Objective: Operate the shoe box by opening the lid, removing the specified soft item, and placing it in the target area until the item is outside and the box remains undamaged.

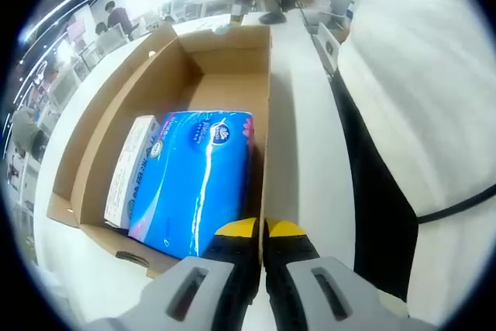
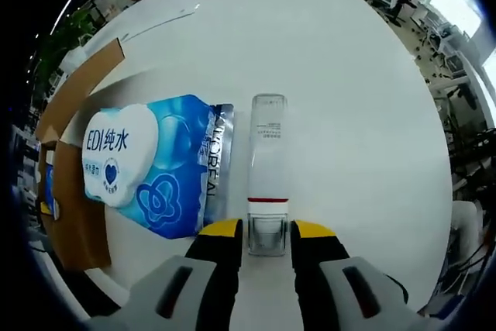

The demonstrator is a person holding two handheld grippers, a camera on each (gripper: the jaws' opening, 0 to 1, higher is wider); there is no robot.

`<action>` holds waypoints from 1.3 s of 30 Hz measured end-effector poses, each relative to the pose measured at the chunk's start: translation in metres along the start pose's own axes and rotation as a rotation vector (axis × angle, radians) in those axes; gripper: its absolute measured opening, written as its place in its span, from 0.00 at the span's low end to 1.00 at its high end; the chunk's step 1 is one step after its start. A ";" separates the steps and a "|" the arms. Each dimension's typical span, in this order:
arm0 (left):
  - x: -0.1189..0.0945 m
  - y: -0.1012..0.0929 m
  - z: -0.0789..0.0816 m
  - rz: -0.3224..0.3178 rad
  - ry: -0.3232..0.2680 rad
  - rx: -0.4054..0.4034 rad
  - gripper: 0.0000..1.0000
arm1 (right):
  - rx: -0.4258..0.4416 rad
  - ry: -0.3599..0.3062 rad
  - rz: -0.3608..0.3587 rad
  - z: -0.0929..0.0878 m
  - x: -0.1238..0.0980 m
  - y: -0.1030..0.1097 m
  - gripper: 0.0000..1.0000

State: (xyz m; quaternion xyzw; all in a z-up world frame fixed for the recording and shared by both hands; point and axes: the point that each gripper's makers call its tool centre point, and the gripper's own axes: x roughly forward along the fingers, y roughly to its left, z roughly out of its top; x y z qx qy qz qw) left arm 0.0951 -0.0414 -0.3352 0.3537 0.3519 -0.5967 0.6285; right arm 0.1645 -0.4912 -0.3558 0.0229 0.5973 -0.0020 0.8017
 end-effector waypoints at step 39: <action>-0.001 -0.002 -0.001 0.014 -0.009 0.015 0.01 | 0.306 -0.533 0.019 -0.009 -0.096 0.037 0.47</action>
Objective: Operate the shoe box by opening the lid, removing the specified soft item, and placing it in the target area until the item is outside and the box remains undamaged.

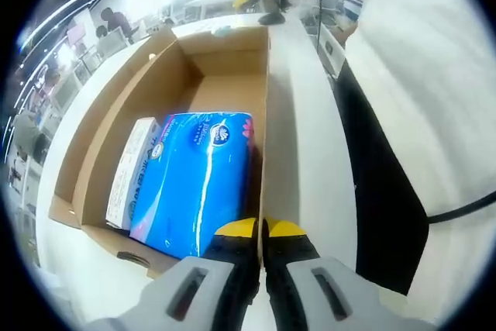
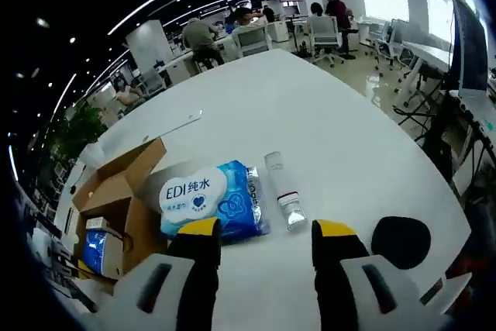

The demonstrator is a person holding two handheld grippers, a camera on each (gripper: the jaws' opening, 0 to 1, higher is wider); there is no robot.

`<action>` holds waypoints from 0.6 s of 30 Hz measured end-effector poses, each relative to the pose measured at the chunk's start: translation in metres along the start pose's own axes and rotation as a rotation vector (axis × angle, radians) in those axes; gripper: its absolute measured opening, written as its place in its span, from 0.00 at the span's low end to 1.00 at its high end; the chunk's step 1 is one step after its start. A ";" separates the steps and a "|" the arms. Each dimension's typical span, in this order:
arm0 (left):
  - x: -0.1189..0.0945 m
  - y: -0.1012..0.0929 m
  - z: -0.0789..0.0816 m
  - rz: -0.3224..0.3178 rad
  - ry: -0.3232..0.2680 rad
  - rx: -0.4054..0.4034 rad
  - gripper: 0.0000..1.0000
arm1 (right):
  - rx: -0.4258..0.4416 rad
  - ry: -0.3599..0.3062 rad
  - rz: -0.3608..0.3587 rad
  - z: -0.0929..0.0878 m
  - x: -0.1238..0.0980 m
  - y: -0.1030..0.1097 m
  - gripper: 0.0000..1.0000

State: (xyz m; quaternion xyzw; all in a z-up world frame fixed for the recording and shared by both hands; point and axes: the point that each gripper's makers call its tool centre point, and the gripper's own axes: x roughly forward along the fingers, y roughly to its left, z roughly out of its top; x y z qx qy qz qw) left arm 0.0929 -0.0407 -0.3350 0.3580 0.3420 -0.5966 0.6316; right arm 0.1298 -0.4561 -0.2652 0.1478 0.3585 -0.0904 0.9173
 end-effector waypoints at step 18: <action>0.001 -0.002 -0.002 0.004 -0.008 0.016 0.01 | -0.078 -0.045 0.016 0.010 -0.011 0.021 0.42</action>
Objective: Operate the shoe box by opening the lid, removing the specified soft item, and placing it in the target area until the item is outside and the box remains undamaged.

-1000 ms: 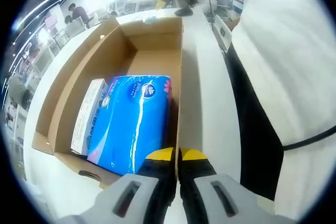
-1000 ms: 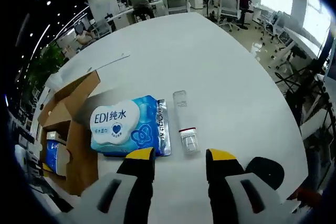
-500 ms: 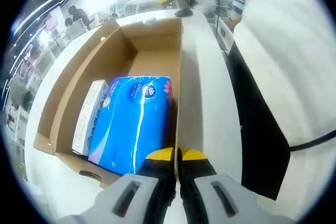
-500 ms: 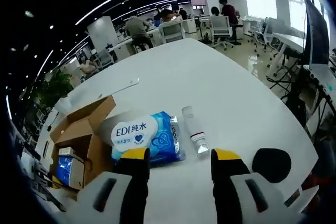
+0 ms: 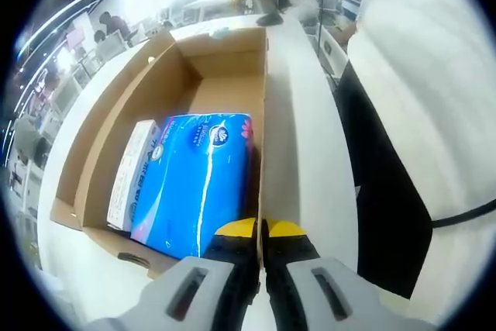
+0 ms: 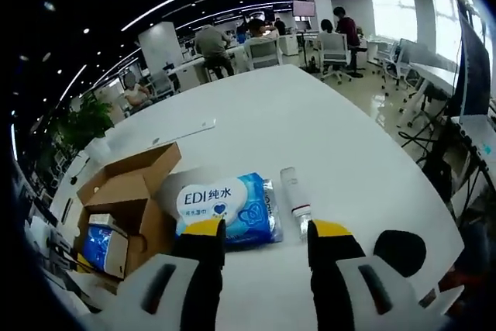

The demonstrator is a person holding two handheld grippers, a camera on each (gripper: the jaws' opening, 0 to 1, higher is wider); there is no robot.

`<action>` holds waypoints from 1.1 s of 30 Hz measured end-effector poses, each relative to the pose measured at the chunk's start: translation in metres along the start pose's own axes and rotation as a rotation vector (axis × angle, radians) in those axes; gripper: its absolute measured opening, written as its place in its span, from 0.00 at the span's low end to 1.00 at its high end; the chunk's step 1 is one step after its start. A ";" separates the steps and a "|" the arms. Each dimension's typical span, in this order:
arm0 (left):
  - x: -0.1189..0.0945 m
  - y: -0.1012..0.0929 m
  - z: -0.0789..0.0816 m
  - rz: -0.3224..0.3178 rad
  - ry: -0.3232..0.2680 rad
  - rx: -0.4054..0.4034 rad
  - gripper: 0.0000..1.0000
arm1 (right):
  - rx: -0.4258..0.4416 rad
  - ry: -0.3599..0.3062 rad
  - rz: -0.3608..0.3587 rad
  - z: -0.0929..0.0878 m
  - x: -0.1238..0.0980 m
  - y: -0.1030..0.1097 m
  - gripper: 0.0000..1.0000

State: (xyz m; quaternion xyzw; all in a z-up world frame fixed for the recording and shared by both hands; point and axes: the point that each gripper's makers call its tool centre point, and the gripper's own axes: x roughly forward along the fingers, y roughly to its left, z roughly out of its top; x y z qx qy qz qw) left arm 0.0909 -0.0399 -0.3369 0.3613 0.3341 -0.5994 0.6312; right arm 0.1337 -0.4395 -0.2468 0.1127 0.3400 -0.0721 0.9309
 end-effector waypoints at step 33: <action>-0.001 -0.001 0.000 0.001 -0.001 0.007 0.01 | -0.380 -0.020 0.364 0.015 -0.012 0.110 0.48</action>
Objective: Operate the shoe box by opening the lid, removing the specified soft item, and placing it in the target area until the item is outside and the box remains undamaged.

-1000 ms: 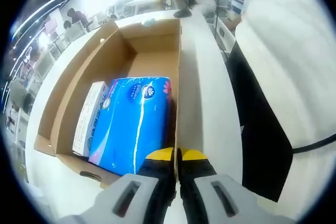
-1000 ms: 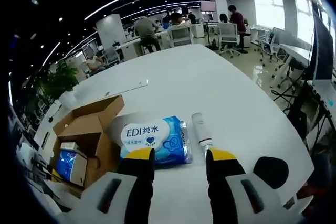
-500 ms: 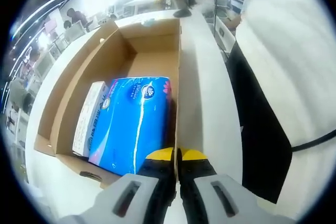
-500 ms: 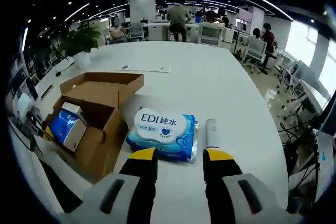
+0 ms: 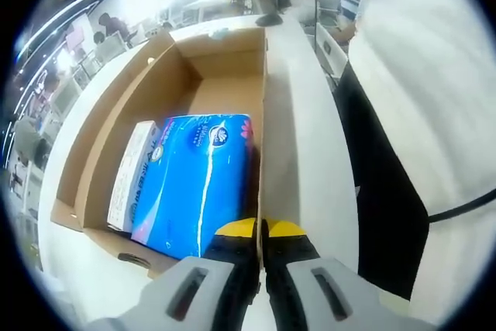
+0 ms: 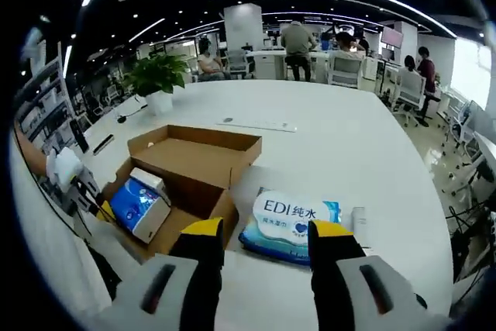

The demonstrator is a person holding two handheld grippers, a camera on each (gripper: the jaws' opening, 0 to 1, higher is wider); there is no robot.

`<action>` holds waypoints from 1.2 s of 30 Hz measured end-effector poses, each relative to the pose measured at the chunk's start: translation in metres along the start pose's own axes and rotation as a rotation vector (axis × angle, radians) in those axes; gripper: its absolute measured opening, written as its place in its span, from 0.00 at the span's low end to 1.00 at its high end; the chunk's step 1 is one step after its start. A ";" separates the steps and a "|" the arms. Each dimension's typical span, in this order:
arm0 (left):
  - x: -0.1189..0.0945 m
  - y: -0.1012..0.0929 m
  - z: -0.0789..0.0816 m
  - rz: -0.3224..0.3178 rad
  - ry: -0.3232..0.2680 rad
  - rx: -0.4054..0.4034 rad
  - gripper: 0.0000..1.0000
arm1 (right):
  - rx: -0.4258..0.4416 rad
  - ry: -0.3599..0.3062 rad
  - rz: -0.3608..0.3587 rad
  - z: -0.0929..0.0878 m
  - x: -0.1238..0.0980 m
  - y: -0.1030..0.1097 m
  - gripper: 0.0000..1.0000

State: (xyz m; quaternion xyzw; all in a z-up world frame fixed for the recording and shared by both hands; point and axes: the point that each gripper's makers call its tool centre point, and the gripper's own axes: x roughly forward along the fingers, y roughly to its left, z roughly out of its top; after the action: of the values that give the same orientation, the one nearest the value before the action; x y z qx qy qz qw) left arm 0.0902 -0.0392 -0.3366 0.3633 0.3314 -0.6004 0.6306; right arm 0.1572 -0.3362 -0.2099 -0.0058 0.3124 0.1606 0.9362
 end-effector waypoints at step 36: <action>-0.001 0.001 0.002 0.001 0.000 -0.001 0.01 | -0.210 0.082 0.273 0.009 0.061 0.103 0.54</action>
State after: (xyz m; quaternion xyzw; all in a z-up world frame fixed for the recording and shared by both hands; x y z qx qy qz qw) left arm 0.0913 -0.0405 -0.3350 0.3633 0.3314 -0.5999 0.6311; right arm 0.1770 -0.2188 -0.2297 -0.0674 0.3297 0.3177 0.8865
